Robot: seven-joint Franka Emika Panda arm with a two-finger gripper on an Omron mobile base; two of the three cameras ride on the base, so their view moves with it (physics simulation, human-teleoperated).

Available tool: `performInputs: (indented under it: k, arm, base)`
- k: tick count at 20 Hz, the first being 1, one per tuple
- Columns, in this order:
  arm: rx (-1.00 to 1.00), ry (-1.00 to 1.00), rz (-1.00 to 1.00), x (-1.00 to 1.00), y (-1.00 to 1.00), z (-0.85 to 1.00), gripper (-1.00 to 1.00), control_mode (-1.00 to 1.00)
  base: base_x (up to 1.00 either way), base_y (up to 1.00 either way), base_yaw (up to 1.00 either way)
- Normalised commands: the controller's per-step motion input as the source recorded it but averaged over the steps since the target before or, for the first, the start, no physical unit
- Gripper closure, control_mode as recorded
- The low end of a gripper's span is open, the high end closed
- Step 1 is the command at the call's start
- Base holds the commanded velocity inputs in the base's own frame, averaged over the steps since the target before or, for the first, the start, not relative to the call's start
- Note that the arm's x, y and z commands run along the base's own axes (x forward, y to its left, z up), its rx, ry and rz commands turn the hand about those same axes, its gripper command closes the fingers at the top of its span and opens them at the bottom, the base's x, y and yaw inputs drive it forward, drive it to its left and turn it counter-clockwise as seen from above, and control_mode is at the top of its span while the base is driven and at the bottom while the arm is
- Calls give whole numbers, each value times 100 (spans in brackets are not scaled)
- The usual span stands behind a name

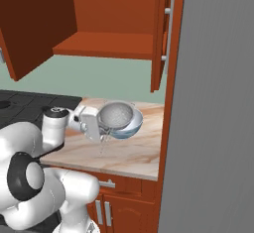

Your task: Open the cabinet and setup a tea strainer by placing it in the bowl upright.

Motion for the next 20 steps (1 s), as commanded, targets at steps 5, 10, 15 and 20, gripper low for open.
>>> performInputs:
  k: [5, 10, 15, 20]
  arm:
    - [-2, 1, 0, 32, 0, -36, 100, -100]
    - [-3, 0, 0, 34, 0, -25, 100, -100]
    - [-1, 0, 0, 25, 2, -4, 100, -100]
    - [0, 0, 0, 15, 9, 0, 100, -100]
  base:
    - [0, 0, 0]
    - [0, 0, 0]
    - [0, 0, 0]
    - [0, 0, 0]
